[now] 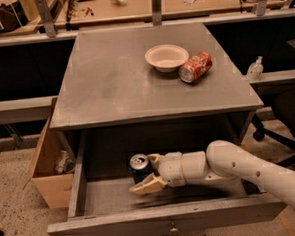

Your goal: Place pepsi can into top drawer

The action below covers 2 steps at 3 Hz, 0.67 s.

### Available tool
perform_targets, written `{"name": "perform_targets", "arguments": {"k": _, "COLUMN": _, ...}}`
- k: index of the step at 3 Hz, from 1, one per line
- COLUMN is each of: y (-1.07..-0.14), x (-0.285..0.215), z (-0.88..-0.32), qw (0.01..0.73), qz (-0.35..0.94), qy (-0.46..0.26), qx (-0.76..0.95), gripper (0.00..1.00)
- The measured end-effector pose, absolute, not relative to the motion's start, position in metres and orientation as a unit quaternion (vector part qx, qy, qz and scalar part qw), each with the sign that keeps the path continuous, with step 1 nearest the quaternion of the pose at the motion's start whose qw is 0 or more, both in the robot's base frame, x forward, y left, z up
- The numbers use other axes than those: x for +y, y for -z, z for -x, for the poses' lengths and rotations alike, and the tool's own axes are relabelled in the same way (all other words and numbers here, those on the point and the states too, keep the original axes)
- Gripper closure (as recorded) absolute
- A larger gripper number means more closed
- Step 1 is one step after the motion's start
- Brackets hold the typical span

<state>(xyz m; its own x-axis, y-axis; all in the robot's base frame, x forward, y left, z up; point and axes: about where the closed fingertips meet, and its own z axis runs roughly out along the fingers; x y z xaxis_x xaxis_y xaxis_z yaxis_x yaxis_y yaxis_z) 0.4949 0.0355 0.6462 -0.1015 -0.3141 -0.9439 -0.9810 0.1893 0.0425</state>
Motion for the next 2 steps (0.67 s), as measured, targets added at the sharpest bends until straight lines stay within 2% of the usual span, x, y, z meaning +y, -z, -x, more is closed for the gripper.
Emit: {"name": "perform_targets", "arguments": {"k": 2, "y": -0.671, "x": 0.020, "z": -0.505, "qw": 0.418, "qz": 0.506, "qy": -0.343, "qx": 0.672, "gripper": 0.00}}
